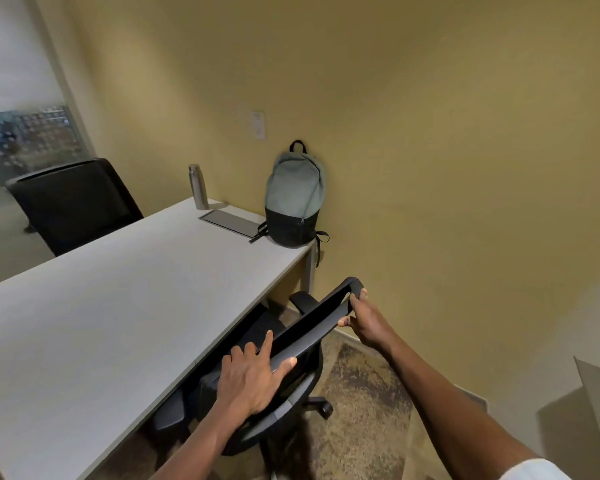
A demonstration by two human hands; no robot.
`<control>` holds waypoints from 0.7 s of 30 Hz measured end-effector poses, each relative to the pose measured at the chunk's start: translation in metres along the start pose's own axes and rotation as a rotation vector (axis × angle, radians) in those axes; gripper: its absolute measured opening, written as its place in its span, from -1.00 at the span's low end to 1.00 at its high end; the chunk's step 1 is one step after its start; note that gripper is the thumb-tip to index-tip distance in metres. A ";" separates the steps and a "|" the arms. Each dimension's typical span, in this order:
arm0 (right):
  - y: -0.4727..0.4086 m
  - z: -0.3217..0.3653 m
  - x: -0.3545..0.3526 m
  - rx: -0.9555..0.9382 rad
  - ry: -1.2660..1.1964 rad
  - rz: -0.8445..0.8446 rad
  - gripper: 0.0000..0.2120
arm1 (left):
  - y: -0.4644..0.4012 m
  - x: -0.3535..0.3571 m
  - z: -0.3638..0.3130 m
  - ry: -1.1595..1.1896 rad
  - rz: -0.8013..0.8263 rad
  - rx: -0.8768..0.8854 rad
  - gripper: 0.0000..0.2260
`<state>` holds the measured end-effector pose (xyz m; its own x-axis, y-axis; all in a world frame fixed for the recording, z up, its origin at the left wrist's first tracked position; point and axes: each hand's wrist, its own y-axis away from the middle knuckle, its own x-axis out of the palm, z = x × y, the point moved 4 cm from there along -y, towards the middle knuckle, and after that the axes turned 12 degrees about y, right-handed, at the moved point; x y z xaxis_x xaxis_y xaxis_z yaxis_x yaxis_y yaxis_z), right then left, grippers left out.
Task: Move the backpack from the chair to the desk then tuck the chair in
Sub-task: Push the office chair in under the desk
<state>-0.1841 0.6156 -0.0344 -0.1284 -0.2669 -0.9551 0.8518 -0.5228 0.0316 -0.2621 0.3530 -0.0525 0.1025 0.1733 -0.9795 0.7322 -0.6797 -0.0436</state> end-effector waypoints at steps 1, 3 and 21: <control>-0.009 0.002 -0.001 -0.016 -0.003 0.004 -0.53 | -0.008 -0.001 0.001 -0.019 0.012 -0.013 -0.14; -0.022 0.007 -0.002 -0.030 0.001 -0.008 -0.46 | -0.023 -0.002 0.006 0.012 0.025 -0.058 -0.16; -0.090 0.065 0.021 -0.272 0.098 0.212 -0.27 | -0.094 -0.001 0.026 0.160 -0.013 -0.173 -0.20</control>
<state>-0.2969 0.6042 -0.0378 0.1034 -0.2604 -0.9600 0.9602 -0.2258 0.1646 -0.3483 0.3981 -0.0527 0.1880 0.3015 -0.9347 0.8373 -0.5467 -0.0080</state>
